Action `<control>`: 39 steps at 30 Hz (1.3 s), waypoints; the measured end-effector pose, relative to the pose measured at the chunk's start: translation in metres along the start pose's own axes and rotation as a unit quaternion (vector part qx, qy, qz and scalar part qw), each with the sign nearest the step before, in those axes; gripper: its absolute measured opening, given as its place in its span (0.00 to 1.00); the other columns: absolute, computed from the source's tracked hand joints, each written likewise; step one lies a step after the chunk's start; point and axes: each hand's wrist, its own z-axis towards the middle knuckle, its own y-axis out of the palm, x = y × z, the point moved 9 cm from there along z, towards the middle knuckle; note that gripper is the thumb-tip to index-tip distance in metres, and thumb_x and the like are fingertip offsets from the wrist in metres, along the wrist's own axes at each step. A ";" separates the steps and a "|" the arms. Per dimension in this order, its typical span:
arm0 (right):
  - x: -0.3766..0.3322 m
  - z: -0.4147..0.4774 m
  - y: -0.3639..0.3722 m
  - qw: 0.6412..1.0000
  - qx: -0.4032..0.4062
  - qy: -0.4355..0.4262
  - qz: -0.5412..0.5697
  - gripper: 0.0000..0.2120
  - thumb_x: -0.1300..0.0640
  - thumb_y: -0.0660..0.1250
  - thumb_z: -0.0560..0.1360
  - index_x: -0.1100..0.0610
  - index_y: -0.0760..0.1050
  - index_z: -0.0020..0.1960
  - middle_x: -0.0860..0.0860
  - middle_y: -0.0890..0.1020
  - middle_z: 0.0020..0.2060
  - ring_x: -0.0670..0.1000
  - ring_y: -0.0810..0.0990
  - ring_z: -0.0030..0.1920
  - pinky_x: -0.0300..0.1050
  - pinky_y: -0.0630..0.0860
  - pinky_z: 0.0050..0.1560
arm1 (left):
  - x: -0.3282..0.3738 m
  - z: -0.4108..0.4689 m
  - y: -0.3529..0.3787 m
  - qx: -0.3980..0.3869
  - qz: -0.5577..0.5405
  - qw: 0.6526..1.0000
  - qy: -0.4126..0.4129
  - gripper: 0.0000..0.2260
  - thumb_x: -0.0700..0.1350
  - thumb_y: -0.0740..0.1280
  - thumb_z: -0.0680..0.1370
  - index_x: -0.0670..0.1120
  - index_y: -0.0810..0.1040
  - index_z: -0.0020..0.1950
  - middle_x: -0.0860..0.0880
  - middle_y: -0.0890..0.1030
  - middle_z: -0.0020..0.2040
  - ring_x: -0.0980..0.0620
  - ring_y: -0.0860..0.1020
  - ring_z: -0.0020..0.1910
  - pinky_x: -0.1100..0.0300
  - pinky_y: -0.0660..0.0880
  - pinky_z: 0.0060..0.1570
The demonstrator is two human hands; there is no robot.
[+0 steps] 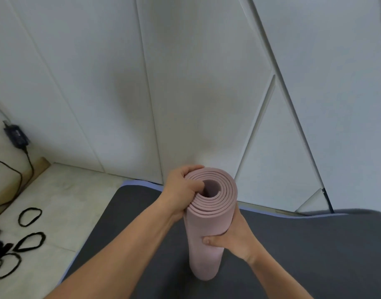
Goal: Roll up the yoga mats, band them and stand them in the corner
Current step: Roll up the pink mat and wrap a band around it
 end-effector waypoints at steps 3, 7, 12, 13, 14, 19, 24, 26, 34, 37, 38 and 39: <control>-0.033 -0.002 0.005 0.999 -0.028 0.017 -0.018 0.55 0.51 0.87 0.54 0.40 0.60 0.73 0.37 0.76 0.64 0.40 0.74 0.66 0.47 0.74 0.68 | 0.025 -0.019 -0.019 0.042 0.000 0.999 -0.005 0.23 0.25 0.66 0.68 0.46 0.81 0.58 0.40 0.83 0.52 0.42 0.84 0.47 0.51 0.84 0.43; -0.091 0.003 0.022 0.996 -0.072 0.047 -0.010 0.55 0.45 0.87 0.53 0.37 0.62 0.73 0.39 0.75 0.65 0.42 0.75 0.66 0.51 0.75 0.67 | 0.068 -0.046 -0.056 0.089 0.039 0.995 -0.001 0.23 0.29 0.70 0.69 0.50 0.82 0.58 0.47 0.81 0.53 0.48 0.82 0.50 0.56 0.83 0.44; -0.183 0.002 0.040 0.983 -0.162 0.085 0.024 0.38 0.57 0.74 0.67 0.44 0.66 0.74 0.47 0.76 0.68 0.46 0.77 0.64 0.44 0.79 0.58 | 0.119 -0.091 -0.118 0.209 0.098 0.972 0.044 0.22 0.32 0.73 0.69 0.54 0.80 0.57 0.51 0.77 0.56 0.59 0.78 0.52 0.67 0.78 0.48; -0.196 -0.002 0.046 0.971 -0.185 0.140 0.054 0.36 0.60 0.71 0.72 0.44 0.64 0.76 0.47 0.74 0.70 0.49 0.77 0.64 0.49 0.80 0.58 | 0.127 -0.102 -0.130 0.232 0.106 0.966 0.048 0.22 0.32 0.73 0.69 0.53 0.80 0.57 0.52 0.76 0.55 0.62 0.77 0.51 0.70 0.76 0.46; -0.210 -0.006 0.052 0.960 -0.201 0.180 0.081 0.34 0.60 0.68 0.76 0.43 0.61 0.78 0.46 0.73 0.71 0.50 0.76 0.65 0.54 0.81 0.58 | 0.134 -0.112 -0.140 0.251 0.109 0.961 0.050 0.22 0.32 0.73 0.69 0.53 0.80 0.58 0.52 0.76 0.54 0.65 0.77 0.50 0.72 0.75 0.45; -0.287 -0.004 0.099 0.950 -0.235 0.203 -0.020 0.34 0.48 0.65 0.79 0.39 0.52 0.79 0.48 0.70 0.70 0.56 0.74 0.65 0.53 0.83 0.47 | 0.151 -0.154 -0.191 0.288 0.080 0.954 0.020 0.23 0.29 0.71 0.70 0.52 0.80 0.58 0.55 0.75 0.53 0.60 0.76 0.54 0.66 0.75 0.53; -0.322 0.007 0.161 0.948 -0.214 0.177 -0.156 0.26 0.56 0.62 0.78 0.53 0.59 0.74 0.50 0.74 0.55 0.54 0.77 0.52 0.55 0.83 0.52 | 0.141 -0.175 -0.252 0.303 0.036 0.952 -0.013 0.23 0.28 0.71 0.69 0.51 0.81 0.57 0.55 0.75 0.54 0.56 0.77 0.56 0.55 0.78 0.58; -0.322 0.008 0.183 0.948 -0.203 0.170 -0.176 0.27 0.57 0.63 0.78 0.54 0.59 0.74 0.51 0.75 0.57 0.53 0.78 0.55 0.53 0.81 0.56 | 0.131 -0.178 -0.270 0.312 0.032 0.949 -0.021 0.25 0.27 0.71 0.68 0.54 0.80 0.55 0.54 0.75 0.54 0.56 0.77 0.55 0.52 0.79 0.58; -0.310 0.028 0.211 0.944 -0.206 0.144 -0.213 0.29 0.57 0.65 0.78 0.53 0.58 0.76 0.51 0.75 0.64 0.52 0.78 0.57 0.42 0.77 0.50 | 0.105 -0.163 -0.290 0.338 0.009 0.940 -0.040 0.25 0.28 0.72 0.68 0.58 0.80 0.51 0.56 0.76 0.54 0.56 0.78 0.55 0.56 0.81 0.52; -0.311 0.043 0.207 0.949 -0.204 0.127 -0.207 0.29 0.57 0.65 0.78 0.53 0.60 0.76 0.52 0.75 0.64 0.52 0.78 0.58 0.42 0.77 0.51 | 0.107 -0.149 -0.290 0.337 0.008 0.940 -0.043 0.25 0.28 0.72 0.68 0.57 0.79 0.52 0.55 0.76 0.54 0.56 0.77 0.55 0.54 0.81 0.53; -0.312 0.048 0.206 0.950 -0.203 0.120 -0.206 0.28 0.57 0.65 0.78 0.53 0.60 0.75 0.52 0.76 0.63 0.52 0.78 0.58 0.43 0.77 0.51 | 0.108 -0.144 -0.291 0.338 0.009 0.940 -0.044 0.25 0.28 0.73 0.67 0.57 0.79 0.52 0.55 0.76 0.55 0.56 0.77 0.56 0.53 0.80 0.54; -0.314 0.055 0.206 0.951 -0.202 0.113 -0.204 0.28 0.58 0.65 0.78 0.54 0.60 0.75 0.52 0.76 0.62 0.52 0.79 0.57 0.44 0.78 0.52 | 0.109 -0.138 -0.294 0.339 0.009 0.940 -0.044 0.26 0.28 0.73 0.67 0.57 0.79 0.52 0.54 0.76 0.55 0.55 0.77 0.56 0.51 0.80 0.55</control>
